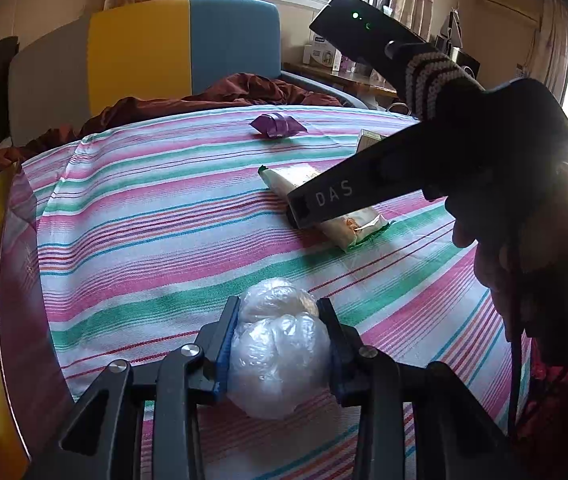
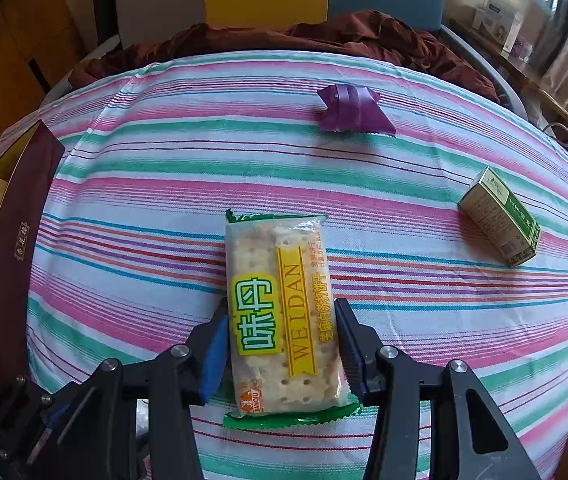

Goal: Organize objects
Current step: 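Carry the plastic bag into the gold tray and open the left gripper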

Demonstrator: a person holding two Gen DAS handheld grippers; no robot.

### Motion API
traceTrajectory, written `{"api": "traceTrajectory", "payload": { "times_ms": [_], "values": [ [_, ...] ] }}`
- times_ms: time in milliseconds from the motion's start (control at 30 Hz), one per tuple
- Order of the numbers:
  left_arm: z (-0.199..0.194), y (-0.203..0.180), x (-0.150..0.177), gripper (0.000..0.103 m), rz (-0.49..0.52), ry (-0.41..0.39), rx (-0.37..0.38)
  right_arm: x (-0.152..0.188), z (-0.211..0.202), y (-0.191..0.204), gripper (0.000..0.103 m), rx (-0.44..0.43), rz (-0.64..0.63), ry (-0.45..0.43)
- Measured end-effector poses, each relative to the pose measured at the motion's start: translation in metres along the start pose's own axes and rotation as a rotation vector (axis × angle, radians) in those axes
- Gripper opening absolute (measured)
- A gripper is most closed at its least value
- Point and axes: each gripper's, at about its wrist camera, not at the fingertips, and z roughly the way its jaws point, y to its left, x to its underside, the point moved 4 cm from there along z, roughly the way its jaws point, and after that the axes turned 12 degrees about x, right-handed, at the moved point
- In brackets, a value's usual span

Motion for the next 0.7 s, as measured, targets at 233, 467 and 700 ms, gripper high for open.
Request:
{"api": "traceTrajectory", "payload": {
  "times_ms": [233, 467, 700],
  "values": [
    [-0.001, -0.001, 0.002, 0.037, 0.015, 0.002, -0.017, 0.000, 0.001, 0.006, 0.051, 0.001, -0.029, -0.017],
    [-0.001, -0.002, 0.002, 0.037, 0.027, 0.006, -0.031, -0.001, 0.002, 0.009, 0.051, 0.008, -0.057, -0.030],
    [-0.008, -0.001, -0.002, 0.036, 0.005, 0.061, -0.041, -0.003, 0.003, 0.013, 0.050, 0.017, -0.076, -0.053]
  ]
}}
